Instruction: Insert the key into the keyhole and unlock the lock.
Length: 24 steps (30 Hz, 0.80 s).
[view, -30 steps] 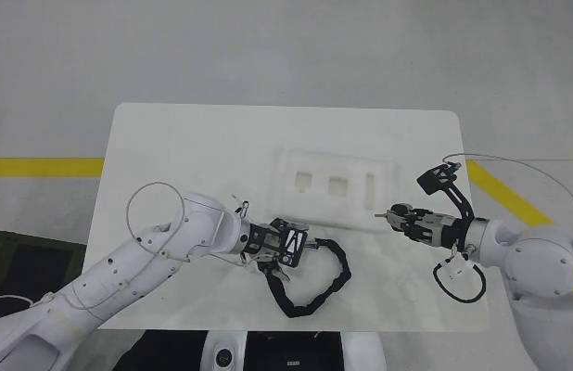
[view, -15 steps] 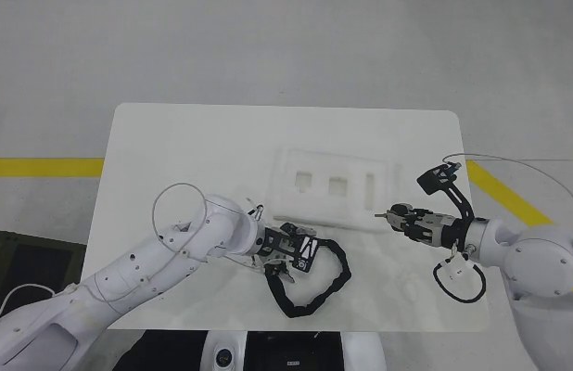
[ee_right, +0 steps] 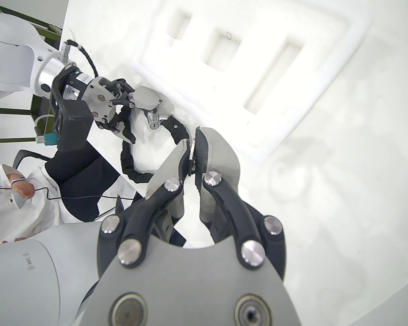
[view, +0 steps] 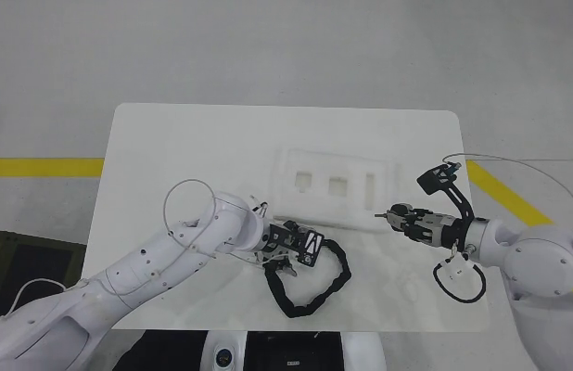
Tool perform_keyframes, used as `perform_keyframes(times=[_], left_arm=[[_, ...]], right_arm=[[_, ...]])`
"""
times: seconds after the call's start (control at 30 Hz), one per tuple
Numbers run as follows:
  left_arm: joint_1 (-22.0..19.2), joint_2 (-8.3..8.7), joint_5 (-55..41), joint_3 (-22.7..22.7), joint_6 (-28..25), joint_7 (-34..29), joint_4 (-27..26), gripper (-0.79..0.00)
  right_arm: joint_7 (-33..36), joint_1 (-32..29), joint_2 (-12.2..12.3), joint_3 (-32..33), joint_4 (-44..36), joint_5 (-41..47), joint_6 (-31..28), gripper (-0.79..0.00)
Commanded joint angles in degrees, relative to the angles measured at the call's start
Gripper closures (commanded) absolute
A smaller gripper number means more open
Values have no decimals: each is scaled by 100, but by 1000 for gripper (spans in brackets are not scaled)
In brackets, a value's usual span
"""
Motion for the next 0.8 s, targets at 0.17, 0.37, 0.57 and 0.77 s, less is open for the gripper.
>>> perform_keyframes(times=[0.17,0.37,0.57,0.77], left_arm=[[35,-60,-105,-55,69,-217,58,-542],[73,-92,-164,-122,136,-425,30,-502],[122,-111,-227,-204,188,-593,18,-376],[160,-138,-335,-288,262,-721,55,-366]], right_arm=[[0,0,0,0,0,0,0,0],[0,0,0,0,0,0,0,0],[0,0,0,0,0,0,0,0],[0,0,0,0,0,0,0,0]])
